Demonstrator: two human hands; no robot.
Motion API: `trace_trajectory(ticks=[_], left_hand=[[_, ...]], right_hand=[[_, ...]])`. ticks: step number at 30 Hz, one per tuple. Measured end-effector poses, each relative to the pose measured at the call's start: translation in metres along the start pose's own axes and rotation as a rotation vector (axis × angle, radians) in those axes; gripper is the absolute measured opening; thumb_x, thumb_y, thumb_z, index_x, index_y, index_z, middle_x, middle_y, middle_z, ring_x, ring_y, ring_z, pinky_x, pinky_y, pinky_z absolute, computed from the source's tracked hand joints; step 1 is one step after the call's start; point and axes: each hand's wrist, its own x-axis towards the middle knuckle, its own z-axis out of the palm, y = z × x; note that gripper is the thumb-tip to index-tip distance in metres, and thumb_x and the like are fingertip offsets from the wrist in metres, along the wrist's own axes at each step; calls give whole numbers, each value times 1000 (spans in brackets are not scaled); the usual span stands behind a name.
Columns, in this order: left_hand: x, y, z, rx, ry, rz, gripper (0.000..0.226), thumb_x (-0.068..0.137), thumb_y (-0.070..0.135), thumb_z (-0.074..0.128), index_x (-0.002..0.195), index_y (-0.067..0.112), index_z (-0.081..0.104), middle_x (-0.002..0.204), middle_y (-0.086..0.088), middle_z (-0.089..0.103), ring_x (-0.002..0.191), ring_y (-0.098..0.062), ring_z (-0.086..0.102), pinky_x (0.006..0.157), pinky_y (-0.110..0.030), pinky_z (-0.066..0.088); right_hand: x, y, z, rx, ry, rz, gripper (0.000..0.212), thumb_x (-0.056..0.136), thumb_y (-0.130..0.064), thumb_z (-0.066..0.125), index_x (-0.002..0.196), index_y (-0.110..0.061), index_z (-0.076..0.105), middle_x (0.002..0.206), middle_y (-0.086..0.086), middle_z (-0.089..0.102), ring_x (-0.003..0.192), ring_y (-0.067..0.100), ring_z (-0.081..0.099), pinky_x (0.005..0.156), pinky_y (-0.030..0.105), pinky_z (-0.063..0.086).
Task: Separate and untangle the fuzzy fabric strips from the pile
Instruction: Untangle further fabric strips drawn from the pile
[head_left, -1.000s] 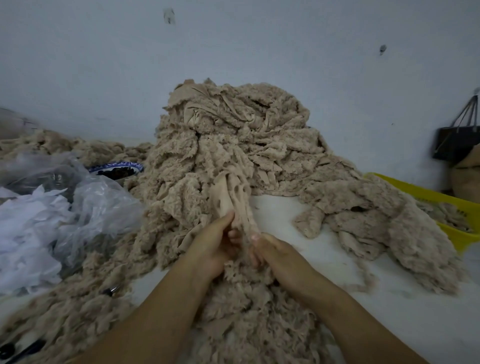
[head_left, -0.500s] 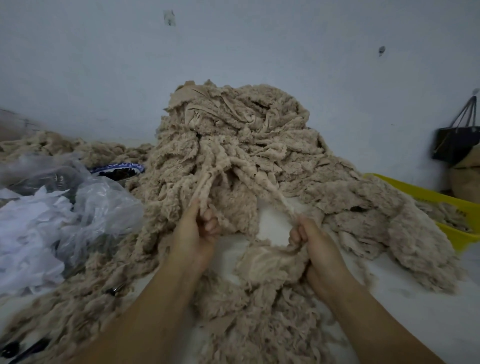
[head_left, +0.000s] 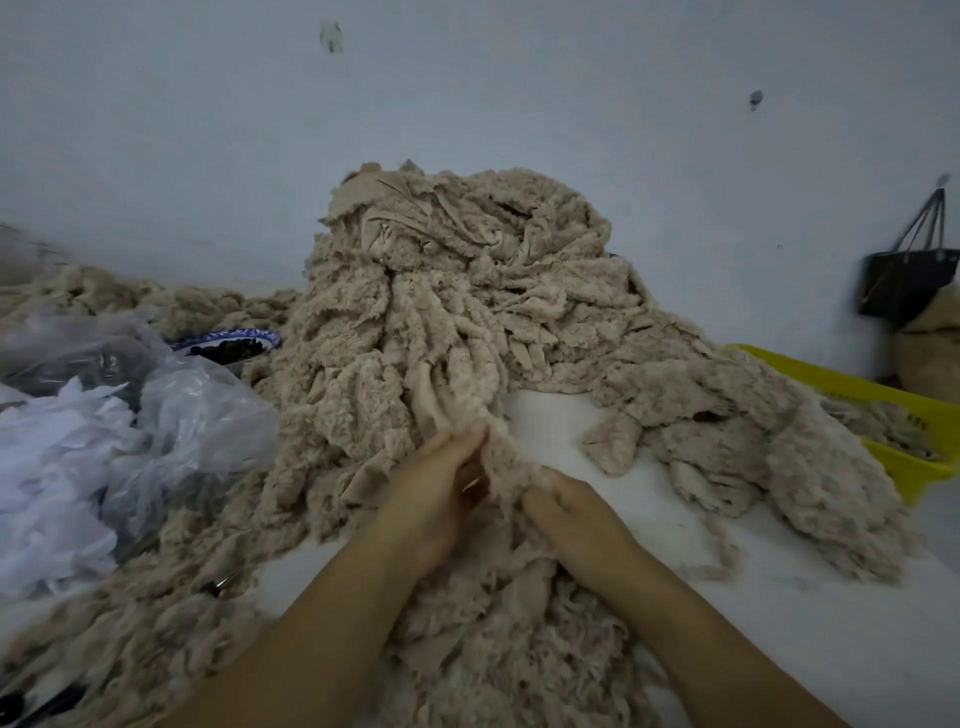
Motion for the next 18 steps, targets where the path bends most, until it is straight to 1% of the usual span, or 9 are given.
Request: trace_trajectory(ticks=[3,5,7,9,11,13,15,16,18], left_hand=[[1,9,-4,-129,61,9,16,95,25,61,100,12,67,77,0,67,66,-11,62,63,-22,51],[-2,13,-5,-248,68,-2,15,94,23,61,87,12,68,71,1,64,63,-11,60,65,-23,49],[-5,16,-7,-358,56,-4,9,89,19,61,86,11,64,73,-2,62,66,-14,60,69,-25,48],[-5,18,-8,-398,32,8,7,82,17,61,86,11,60,76,-2,62,67,-15,59,65,-25,47],[-6,20,-7,-394,14,8,12,82,16,60,92,10,63,78,-3,66,66,-14,61,65,-26,46],[-5,20,-5,-378,41,-21,15,87,16,61,97,8,67,75,-4,68,60,-14,62,60,-26,51],[-6,20,-2,-356,90,-66,9,91,19,61,85,13,63,52,1,55,42,-10,51,44,-21,47],[-6,20,-1,-341,112,-77,17,93,21,60,77,16,57,44,4,45,36,-9,43,40,-19,43],[-5,20,1,-243,146,-56,27,93,25,59,69,19,49,44,4,38,38,-10,39,45,-20,43]], right_hand=[[4,-1,-6,24,129,28,31,98,-16,41,68,-20,39,54,-13,42,52,5,39,54,27,32],[4,-1,-9,121,212,88,28,97,-17,43,68,-18,45,55,-12,45,56,8,42,59,30,34],[4,-2,-11,228,248,132,23,96,-18,45,77,-13,57,67,7,56,67,17,51,67,33,40],[4,-4,-11,256,248,129,26,97,-19,45,74,-17,58,74,17,54,68,20,50,67,37,39],[5,-4,-11,239,240,109,39,98,-19,42,60,-27,49,62,1,43,58,15,40,61,34,33],[6,-3,-11,204,234,107,44,99,-22,40,58,-33,52,55,-9,42,51,11,37,55,29,32],[6,-1,-11,186,241,102,36,99,-24,41,69,-30,60,64,0,52,56,10,46,56,28,36],[6,0,-11,195,234,99,33,98,-23,42,74,-29,63,72,1,59,61,9,52,59,27,39],[6,-1,-11,306,209,104,36,97,-20,44,73,-29,70,81,-5,68,74,2,63,67,23,46]])
